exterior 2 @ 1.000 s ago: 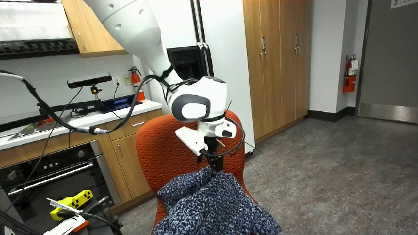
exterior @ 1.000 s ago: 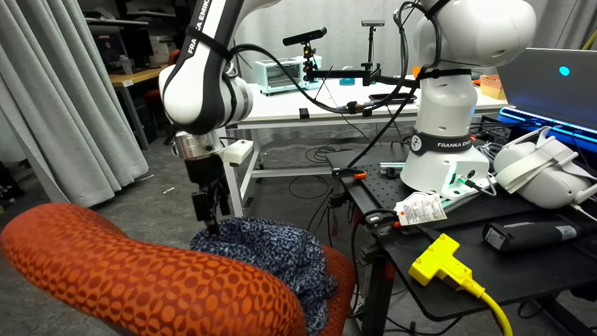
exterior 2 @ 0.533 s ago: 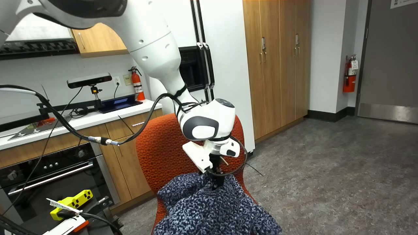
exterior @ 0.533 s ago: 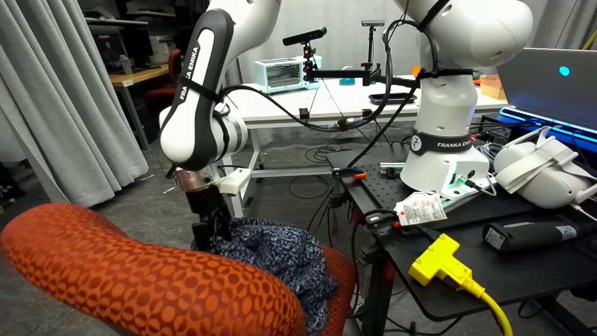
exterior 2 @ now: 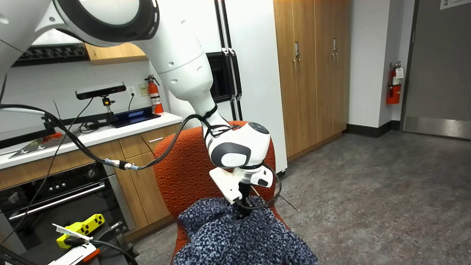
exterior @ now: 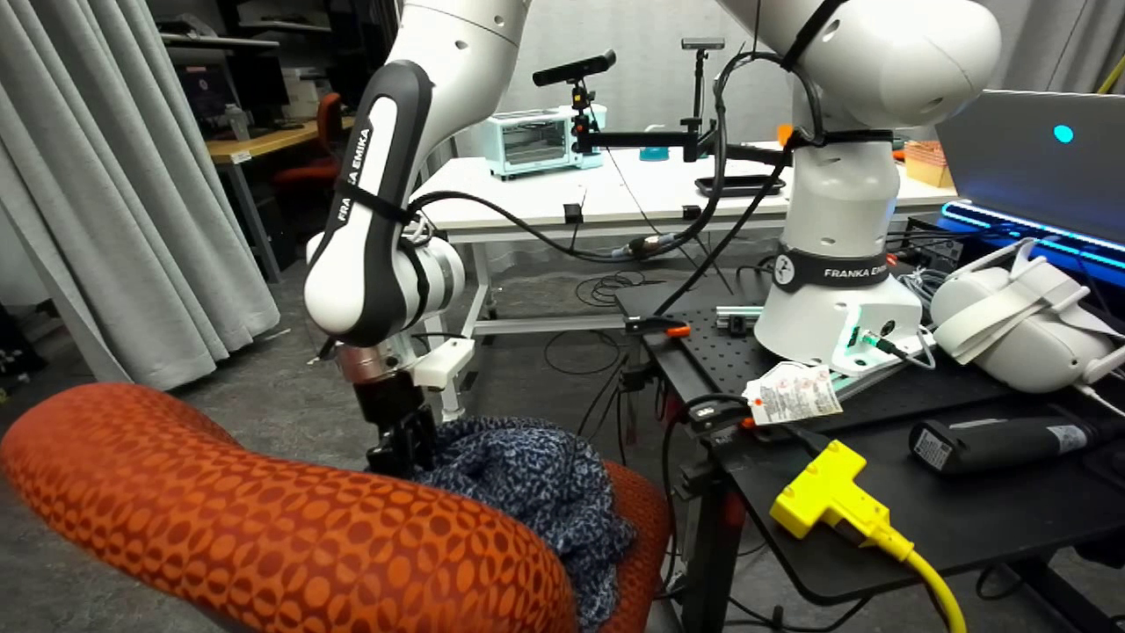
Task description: Hang the fleece blanket on the backrest of the chair
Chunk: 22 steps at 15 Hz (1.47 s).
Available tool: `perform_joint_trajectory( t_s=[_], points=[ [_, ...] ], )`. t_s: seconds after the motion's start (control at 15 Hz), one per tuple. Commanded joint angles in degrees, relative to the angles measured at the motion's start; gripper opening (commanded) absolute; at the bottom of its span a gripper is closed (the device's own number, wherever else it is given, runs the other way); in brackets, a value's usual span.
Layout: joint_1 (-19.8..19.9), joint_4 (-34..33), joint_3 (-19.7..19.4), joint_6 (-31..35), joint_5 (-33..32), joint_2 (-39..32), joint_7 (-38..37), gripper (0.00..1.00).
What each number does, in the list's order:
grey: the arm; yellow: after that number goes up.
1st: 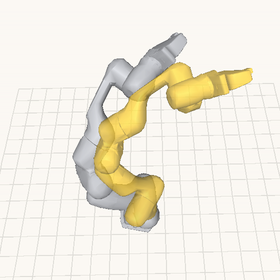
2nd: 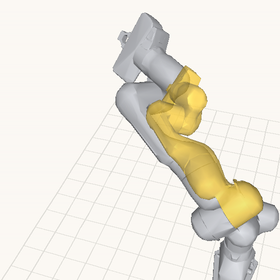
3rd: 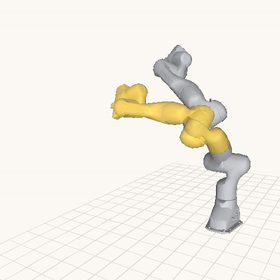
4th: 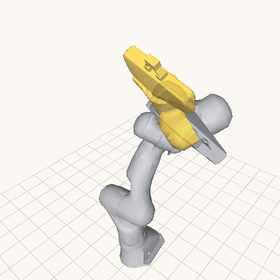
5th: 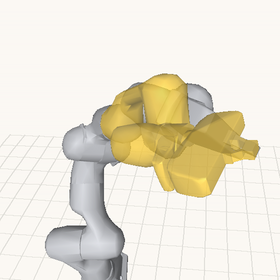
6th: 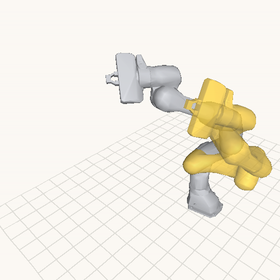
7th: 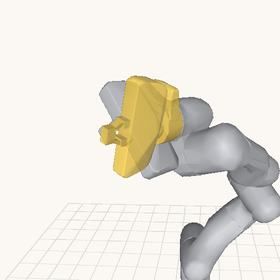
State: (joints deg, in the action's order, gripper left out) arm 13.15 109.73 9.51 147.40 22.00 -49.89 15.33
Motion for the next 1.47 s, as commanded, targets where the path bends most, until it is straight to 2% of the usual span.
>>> perform_joint_trajectory(
  t_s=[0.0, 0.2, 0.33, 0.73, 1.07, 1.4],
  points=[
    [2.4, -0.6, 1.5, -0.6, 0.4, 0.6, 0.4, 0.35],
    [2.7, 1.2, 1.4, -0.6, 0.4, 3.0, 0.0, 0.12],
    [2.9, 2.9, 1.5, -1.7, 0.4, 4.9, -0.2, 0.01],
    [1.6, 11.4, 1.8, -8.0, 0.8, 14.7, -0.2, 0.02],
    [-3.4, 14.5, 1.3, -16.2, -0.9, 26.3, -2.6, 0.02],
    [-10.0, 12.3, 0.2, -25.5, -3.7, 37.3, -7.8, 0.02]
  ],
)
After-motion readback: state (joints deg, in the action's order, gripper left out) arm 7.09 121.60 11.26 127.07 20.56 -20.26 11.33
